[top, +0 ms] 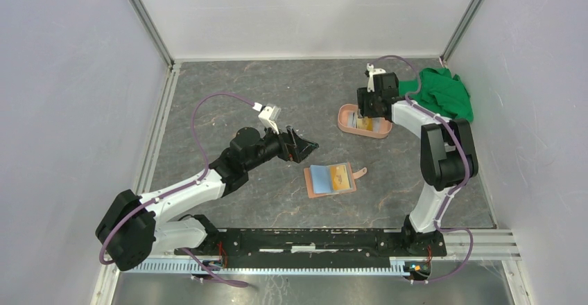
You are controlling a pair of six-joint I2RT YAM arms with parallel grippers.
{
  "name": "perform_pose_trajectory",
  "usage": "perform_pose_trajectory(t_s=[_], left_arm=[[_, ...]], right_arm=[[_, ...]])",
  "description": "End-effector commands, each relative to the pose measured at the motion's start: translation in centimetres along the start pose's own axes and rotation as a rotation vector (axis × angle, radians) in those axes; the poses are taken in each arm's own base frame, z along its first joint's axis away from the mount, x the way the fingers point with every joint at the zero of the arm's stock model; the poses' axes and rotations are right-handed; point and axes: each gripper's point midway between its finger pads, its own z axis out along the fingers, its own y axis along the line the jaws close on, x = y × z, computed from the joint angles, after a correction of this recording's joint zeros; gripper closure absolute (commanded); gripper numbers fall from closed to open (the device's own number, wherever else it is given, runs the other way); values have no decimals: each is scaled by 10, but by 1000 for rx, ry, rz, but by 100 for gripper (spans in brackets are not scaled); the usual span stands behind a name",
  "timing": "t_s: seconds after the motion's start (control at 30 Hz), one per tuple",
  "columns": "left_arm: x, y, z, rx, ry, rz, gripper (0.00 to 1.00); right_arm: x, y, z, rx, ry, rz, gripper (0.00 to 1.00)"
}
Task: Put the credit cards into the card holder
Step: Pick up the credit card from the storage box.
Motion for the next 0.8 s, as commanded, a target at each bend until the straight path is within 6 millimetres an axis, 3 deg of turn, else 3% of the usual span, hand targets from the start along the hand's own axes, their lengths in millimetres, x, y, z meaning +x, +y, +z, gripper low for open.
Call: perform_pose_trajectory(t_s=[0.0,0.17,0.47,0.77], left_arm=[[-12,-9,1,34,-45,-26,4],[-10,-7,0,28,-43,-28,4],[-9,-6,2,26,-40,-28,4],[-9,-6,4,28,-35,-30,4]], right_arm=[[2,5,5,-41,21,3,33],[24,6,19,-50,95,9,23],[49,9,31,-49,170,-2,28],[50,26,34,-54,182,-96,29]])
